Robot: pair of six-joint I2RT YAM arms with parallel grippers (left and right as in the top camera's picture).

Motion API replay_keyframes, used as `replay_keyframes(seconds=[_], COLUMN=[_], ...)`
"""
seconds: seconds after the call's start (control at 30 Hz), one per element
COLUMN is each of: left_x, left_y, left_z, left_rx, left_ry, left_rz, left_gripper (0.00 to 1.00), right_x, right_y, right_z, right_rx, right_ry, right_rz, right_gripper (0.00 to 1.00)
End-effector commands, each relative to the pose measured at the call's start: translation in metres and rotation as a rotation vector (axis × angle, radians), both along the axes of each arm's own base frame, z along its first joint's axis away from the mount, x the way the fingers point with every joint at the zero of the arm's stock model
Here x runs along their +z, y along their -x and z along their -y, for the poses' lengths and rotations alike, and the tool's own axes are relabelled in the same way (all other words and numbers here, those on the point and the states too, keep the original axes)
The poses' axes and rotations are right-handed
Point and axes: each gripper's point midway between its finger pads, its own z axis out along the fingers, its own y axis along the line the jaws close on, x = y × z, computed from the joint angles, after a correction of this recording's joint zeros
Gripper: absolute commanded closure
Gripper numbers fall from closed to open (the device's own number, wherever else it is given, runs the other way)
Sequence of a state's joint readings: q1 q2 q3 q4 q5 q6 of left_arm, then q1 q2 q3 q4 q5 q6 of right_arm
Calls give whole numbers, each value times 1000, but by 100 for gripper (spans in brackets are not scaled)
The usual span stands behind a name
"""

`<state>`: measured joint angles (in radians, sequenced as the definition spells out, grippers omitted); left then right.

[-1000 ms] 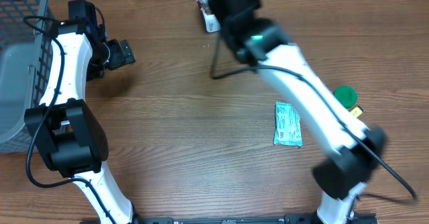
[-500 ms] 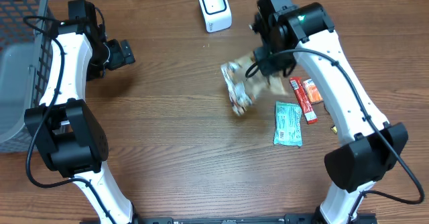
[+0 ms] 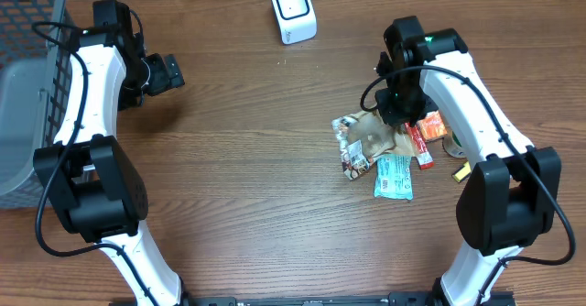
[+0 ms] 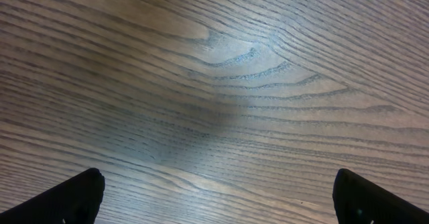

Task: Scan the item barcode
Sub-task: 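Carry the brown snack bag back down onto the snack pile, then open the right gripper and release the snack bag on the pile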

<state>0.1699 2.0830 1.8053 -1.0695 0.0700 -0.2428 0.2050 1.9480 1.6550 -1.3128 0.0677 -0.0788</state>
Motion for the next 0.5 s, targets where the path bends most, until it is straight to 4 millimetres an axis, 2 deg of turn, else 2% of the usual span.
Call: replay_keyframes(seconds=[0.0,0.13,0.2,0.47], left_x=[25,25,25,25], left_y=[-5,-5,-5,-5], left_z=[0,0,0,0], left_rx=[-12,-12,-12,-12], left_ry=[-16,-16,-16,-16], left_rz=[62,62,62,62], left_gripper=[0,0,0,0], right_x=[-1,-1,-1,0], right_y=[-6,-14,-16,-20], right_z=[10,12,11,1], right_rx=[-20,-34,-37,-32], right_ry=[9,3,0,-56], right_rz=[25,55,64,77], right_gripper=[37,21,0,0])
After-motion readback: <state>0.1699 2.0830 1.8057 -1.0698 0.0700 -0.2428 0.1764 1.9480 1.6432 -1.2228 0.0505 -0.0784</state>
